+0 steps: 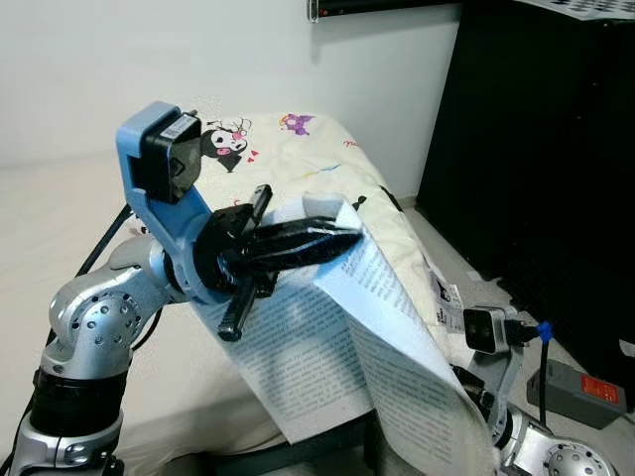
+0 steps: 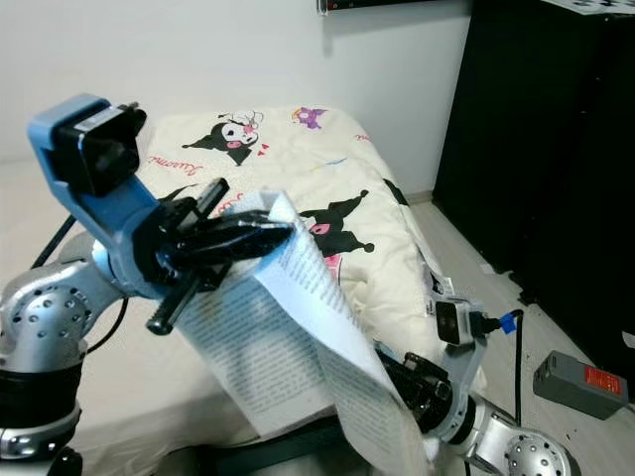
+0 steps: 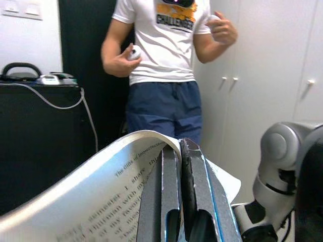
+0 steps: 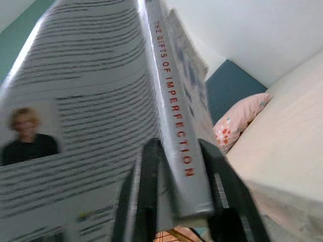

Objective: Clean up the room

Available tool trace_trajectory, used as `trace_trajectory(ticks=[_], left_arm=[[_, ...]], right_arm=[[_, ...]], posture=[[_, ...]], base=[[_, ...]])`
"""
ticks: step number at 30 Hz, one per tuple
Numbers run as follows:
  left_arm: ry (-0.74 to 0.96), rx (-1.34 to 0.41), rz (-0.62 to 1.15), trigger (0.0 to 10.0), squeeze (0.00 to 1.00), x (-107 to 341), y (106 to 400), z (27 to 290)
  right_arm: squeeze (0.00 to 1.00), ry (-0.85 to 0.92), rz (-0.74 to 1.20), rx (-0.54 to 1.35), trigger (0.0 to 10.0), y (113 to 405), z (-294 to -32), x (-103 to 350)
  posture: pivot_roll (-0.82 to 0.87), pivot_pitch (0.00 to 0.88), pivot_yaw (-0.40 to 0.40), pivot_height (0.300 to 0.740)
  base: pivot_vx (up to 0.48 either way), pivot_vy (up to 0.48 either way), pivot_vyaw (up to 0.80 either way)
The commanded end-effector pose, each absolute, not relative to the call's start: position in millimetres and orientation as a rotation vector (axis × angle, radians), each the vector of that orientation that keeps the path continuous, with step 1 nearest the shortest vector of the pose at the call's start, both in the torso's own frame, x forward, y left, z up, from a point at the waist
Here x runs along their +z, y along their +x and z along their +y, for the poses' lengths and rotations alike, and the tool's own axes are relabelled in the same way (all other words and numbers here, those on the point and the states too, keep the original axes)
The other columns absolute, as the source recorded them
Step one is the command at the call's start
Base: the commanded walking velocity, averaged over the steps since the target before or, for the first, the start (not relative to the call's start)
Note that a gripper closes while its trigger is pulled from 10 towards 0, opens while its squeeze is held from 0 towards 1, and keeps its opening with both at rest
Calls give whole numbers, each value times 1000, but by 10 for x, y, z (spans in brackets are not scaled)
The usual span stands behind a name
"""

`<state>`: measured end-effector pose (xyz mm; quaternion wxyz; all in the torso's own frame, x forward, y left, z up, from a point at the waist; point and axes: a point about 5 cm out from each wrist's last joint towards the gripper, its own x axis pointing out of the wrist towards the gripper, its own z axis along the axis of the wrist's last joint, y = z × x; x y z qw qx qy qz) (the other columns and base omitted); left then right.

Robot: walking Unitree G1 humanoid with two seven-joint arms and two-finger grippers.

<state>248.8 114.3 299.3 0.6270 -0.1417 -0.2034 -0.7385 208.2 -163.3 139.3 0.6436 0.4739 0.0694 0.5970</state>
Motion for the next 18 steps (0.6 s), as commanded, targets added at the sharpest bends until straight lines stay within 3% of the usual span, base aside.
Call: trace_trajectory(ticks=[1, 13, 15, 16, 18], left_arm=[[-298, -1674, -493, 10000, 0, 3034, 2502, 1180], [-259, -1479, -451, 10000, 0, 2911, 2752, 1323], [-201, -1347, -380, 10000, 0, 2766, 2907, 1407], [-138, -1246, -322, 10000, 1000, 2643, 3016, 1485], [-93, -1182, -283, 10000, 1000, 2560, 3079, 1542]], right_arm=[[0, 1065, 121, 1378, 0, 2088, -1622, 1471], [0, 976, 57, 1308, 0, 2148, -1798, 1574], [0, 928, 53, 1289, 0, 2159, -1866, 1613], [0, 894, 60, 1276, 0, 2157, -1918, 1633], [0, 872, 64, 1267, 0, 2156, -1952, 1646]], posture=[[-133, 30, 1, 530], [-131, 30, -2, 530], [-133, 30, -2, 530], [-140, 27, -3, 530], [-140, 27, -3, 530]], base=[[0, 0, 0], [0, 0, 0], [0, 0, 0], [0, 0, 0], [0, 0, 0]])
